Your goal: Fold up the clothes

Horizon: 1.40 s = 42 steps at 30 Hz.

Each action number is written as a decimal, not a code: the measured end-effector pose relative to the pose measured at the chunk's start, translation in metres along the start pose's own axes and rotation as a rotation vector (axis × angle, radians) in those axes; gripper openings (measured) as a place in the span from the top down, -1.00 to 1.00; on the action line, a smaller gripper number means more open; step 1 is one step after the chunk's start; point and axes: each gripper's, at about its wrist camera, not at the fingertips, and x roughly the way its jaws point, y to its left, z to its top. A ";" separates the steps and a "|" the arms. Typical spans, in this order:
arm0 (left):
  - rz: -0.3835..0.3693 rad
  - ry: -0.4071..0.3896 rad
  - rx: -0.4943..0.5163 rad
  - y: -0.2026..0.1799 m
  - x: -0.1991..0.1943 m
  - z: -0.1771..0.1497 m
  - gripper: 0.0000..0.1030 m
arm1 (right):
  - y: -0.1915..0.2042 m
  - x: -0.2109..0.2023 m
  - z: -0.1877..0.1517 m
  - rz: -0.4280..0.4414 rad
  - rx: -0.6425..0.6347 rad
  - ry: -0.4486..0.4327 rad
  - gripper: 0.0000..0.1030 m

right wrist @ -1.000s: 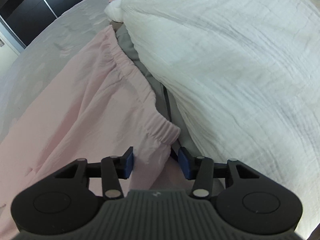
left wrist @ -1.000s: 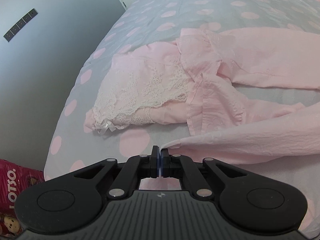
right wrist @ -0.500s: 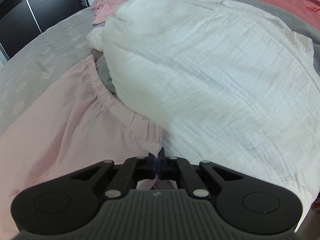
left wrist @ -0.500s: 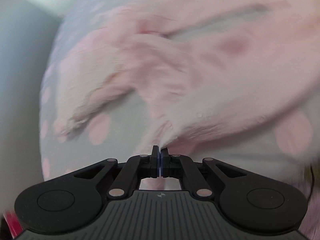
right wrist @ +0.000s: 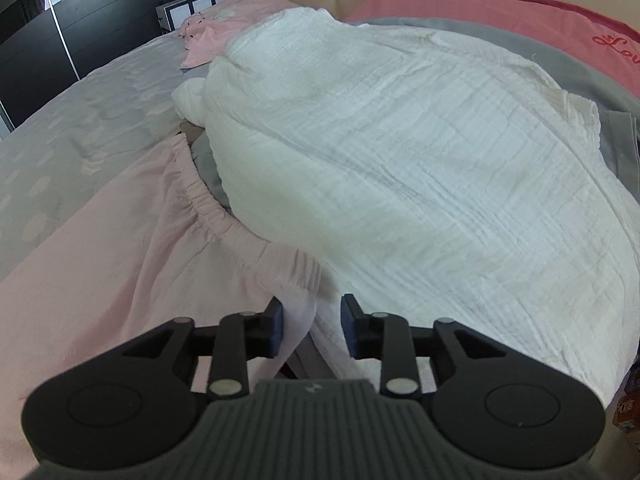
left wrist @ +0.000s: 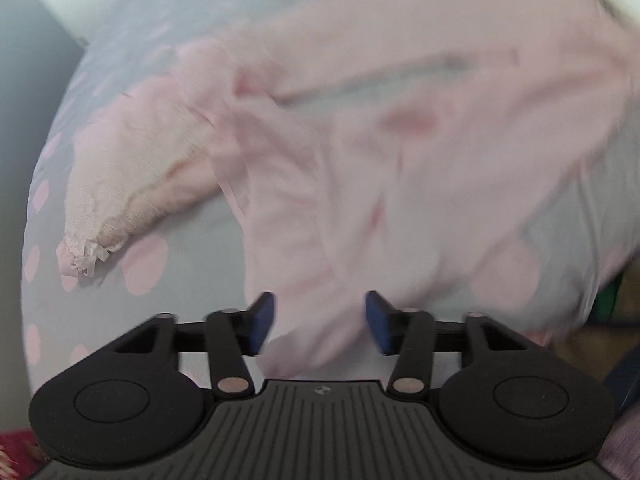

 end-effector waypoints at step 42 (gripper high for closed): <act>0.256 -0.120 -0.502 0.064 0.057 0.089 0.28 | 0.067 0.016 -0.034 0.213 -0.340 0.000 0.05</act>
